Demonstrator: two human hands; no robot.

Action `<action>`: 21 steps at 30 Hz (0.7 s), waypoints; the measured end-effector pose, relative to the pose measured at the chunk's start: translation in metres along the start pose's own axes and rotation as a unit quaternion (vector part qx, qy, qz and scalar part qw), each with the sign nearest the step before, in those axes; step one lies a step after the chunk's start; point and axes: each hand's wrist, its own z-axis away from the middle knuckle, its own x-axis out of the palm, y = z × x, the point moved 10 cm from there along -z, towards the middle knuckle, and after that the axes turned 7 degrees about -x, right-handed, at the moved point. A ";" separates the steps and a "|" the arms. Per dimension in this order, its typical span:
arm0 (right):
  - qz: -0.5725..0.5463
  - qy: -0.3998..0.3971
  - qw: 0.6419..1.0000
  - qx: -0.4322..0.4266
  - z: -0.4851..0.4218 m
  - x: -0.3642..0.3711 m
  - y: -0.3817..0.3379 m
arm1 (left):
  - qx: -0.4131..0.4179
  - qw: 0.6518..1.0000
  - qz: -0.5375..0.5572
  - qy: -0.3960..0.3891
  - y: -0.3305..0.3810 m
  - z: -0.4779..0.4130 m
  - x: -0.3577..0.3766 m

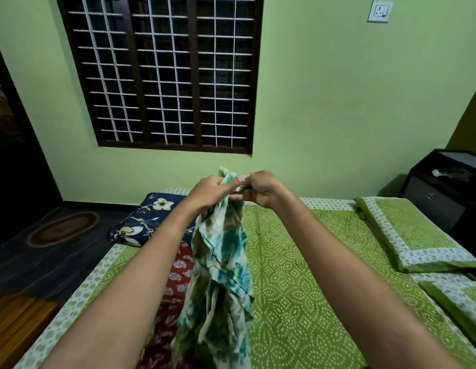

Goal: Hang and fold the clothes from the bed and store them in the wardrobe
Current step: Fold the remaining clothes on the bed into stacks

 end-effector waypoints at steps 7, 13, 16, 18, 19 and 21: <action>0.266 -0.079 0.956 -0.092 0.007 0.006 -0.014 | 0.023 0.984 -0.168 -0.047 -0.012 0.002 -0.008; 0.785 -0.108 0.604 -0.088 -0.009 -0.011 0.004 | 0.045 0.985 -0.166 -0.026 -0.012 0.009 -0.027; 0.750 -0.001 0.652 -0.109 -0.013 -0.035 -0.022 | 0.051 0.965 -0.255 0.037 -0.016 0.007 -0.044; 0.676 0.000 0.722 -0.151 -0.009 -0.036 -0.045 | 0.030 0.954 -0.285 0.087 -0.022 0.006 -0.057; 0.628 0.000 0.754 -0.192 -0.003 -0.032 -0.059 | 0.020 0.951 -0.288 0.113 -0.024 0.007 -0.063; 0.497 0.071 0.810 -0.303 0.016 -0.033 -0.089 | 0.040 0.945 -0.263 0.189 -0.015 0.012 -0.079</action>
